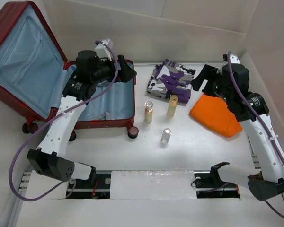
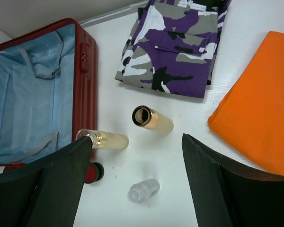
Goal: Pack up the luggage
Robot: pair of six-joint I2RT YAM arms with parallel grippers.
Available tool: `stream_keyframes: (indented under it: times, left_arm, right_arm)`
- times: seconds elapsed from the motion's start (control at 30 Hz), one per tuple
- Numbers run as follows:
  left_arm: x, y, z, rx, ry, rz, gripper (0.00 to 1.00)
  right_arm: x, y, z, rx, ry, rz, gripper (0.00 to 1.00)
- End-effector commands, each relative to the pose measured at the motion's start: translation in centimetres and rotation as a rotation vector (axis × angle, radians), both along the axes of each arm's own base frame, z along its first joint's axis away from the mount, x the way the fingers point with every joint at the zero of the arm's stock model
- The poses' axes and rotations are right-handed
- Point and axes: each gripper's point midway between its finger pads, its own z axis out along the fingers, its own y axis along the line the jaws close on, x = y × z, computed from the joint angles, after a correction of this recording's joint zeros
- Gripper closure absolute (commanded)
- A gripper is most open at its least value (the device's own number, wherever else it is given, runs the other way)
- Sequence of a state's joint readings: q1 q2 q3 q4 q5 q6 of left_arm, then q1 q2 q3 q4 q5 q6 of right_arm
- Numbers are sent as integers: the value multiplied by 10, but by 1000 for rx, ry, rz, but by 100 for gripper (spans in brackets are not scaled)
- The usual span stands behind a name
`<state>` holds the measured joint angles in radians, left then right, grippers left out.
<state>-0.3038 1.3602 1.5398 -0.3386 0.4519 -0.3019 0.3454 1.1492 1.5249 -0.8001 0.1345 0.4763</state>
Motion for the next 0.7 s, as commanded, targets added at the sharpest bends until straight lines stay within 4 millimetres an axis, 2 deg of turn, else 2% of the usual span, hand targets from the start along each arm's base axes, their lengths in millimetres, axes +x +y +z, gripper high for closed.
stream_keyframes:
  times: [0.0, 0.1, 0.13, 0.2, 0.23, 0.27, 0.3, 0.33, 0.37, 0.4, 0.43, 0.47, 0.5, 0.53, 0.6, 0.63, 0.67]
  left_arm:
    - [-4, -9, 26, -66, -71, -50, 0]
    - [-5, -14, 13, -98, -31, -64, 0]
    - [-6, -16, 15, -110, -31, -77, 0]
    - [-2, -21, -7, -109, 28, -93, 0]
    - [-2, -23, -11, -110, 39, -106, 0]
    - [-5, -25, -10, -114, 42, -127, 5]
    - [-7, -28, -15, -105, 45, -138, 20]
    - [-7, -31, -20, -81, 53, -120, 59]
    - [-8, -31, -25, -35, 43, -85, 61]
    - [-8, -32, -16, 53, -32, -63, 59]
    - [-29, -57, -34, 148, 1, -99, 58]
    - [-22, -54, -42, 235, -11, -9, 54]
    - [-26, -62, -44, 267, -12, -19, 41]
    - [-33, -72, -52, 283, 11, -34, 34]
    - [-32, -71, -63, 276, 41, -16, 24]
    - [-33, -67, -77, 287, 62, 7, 17]
    - [-31, -66, -77, 281, 49, 19, 15]
  right_arm:
    - [-7, -7, 26, 29, -70, -21, 17]
    - [-9, -8, 20, 25, -60, -22, 17]
    - [-9, -7, 21, 33, -59, -25, 17]
    - [-9, -7, 21, 33, -59, -25, 22]
    - [-9, -7, 16, 30, -49, -25, 27]
    - [-11, -8, 19, 33, -57, -25, 35]
    - [-11, -8, 19, 33, -57, -25, 61]
    - [-11, -8, 15, 30, -49, -25, 70]
    - [-10, -8, 11, 27, -40, -25, 76]
    - [-10, -8, 11, 27, -40, -25, 78]
    - [-12, -9, 8, 25, -36, -25, 78]
    - [-11, -8, 7, 26, -38, -25, 75]
    - [-9, -7, 5, 27, -40, -25, 70]
    - [-12, -7, 2, 28, -34, -17, 55]
    - [-10, -6, 0, 29, -36, -17, 40]
    - [-12, -7, -1, 28, -34, -17, 29]
    - [-11, -6, 1, 31, -43, -17, 26]
